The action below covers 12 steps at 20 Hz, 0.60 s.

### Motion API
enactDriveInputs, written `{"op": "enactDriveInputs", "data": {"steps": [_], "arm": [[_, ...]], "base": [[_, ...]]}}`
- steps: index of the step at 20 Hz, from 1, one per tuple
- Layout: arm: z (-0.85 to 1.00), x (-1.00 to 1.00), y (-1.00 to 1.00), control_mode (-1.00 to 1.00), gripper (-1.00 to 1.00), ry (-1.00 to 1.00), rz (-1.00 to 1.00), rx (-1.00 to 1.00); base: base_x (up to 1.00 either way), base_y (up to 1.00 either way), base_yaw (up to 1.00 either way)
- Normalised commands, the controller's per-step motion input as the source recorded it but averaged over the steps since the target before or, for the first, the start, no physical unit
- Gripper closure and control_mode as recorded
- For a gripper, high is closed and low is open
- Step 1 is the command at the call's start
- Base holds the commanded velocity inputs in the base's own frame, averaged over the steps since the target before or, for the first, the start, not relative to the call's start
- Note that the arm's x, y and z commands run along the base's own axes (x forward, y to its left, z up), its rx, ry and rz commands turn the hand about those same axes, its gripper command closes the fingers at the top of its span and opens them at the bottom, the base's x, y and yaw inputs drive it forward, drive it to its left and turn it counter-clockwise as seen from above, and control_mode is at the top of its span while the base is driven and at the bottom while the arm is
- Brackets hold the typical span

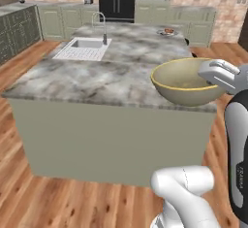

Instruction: Take the smaller bowl and place it next to the appetizer plate on the dining counter , and place the larger bowl next to the plate with cooked food.

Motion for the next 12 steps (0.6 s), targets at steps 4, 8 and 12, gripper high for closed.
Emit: {"op": "enactDriveInputs", "data": {"steps": [4,8,12], "arm": [[0.0,0.0,0.0,1.0,1.0,0.0,0.0,0.0],[0.0,0.0,0.0,1.0,1.0,0.0,0.0,0.0],[0.0,0.0,0.0,1.0,1.0,0.0,0.0,0.0]], "base": [[0.0,-1.0,-0.23],[0.01,-1.0,-0.24],[0.15,-1.0,-0.22]]}}
